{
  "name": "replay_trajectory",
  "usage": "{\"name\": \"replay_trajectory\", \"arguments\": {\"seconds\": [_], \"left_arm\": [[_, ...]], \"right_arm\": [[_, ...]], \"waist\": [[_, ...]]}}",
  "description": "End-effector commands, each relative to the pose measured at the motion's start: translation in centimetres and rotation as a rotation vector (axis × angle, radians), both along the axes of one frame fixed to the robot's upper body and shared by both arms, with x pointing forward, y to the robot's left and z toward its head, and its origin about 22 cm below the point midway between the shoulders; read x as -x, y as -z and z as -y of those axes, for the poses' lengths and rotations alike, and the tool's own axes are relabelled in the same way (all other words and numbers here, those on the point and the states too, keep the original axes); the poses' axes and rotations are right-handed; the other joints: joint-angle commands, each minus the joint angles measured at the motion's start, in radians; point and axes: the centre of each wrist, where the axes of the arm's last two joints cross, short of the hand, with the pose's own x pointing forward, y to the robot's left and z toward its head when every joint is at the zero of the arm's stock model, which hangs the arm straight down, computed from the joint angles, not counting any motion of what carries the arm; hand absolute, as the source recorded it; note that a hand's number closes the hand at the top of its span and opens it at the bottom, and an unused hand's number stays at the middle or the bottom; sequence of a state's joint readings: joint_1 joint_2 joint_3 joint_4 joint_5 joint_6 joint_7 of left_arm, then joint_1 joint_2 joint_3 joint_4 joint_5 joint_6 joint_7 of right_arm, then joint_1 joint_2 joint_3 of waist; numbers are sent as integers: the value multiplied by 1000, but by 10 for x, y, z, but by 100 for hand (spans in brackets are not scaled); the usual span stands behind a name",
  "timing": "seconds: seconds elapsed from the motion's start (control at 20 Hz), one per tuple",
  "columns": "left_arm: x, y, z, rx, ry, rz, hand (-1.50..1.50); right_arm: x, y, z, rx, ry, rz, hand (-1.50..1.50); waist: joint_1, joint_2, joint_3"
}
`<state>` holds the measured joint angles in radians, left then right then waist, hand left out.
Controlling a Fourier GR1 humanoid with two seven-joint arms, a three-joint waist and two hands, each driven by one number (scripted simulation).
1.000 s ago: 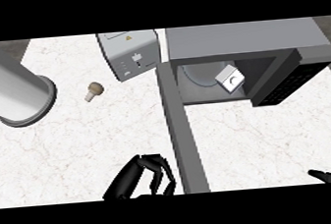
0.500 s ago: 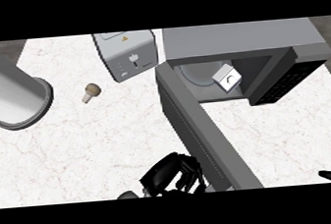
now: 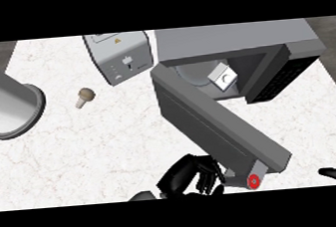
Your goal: Pick up the milk, place it into the microwave and close the microwave
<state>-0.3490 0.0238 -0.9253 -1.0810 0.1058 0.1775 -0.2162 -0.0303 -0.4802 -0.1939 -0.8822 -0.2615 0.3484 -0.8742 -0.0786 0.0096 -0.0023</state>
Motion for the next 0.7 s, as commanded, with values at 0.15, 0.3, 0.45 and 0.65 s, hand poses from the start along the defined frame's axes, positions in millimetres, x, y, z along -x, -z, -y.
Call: {"name": "replay_trajectory", "arguments": {"seconds": [0.15,0.3,0.45,0.65], "left_arm": [[-14,-24,27,57,-48,32,-150],[-17,-29,33,82,-69,66,150],[-33,-45,38,95,-96,89,150],[-54,-63,44,95,-151,142,150]], "right_arm": [[-22,-26,-2,-70,-137,111,-150],[-30,-30,-12,-51,-161,107,-150],[-37,-40,-18,-46,-206,107,-150],[-46,-50,-24,-51,-263,118,-150]], "waist": [[-55,8,-2],[-70,14,-2],[-112,15,-4],[-147,21,-3]]}}
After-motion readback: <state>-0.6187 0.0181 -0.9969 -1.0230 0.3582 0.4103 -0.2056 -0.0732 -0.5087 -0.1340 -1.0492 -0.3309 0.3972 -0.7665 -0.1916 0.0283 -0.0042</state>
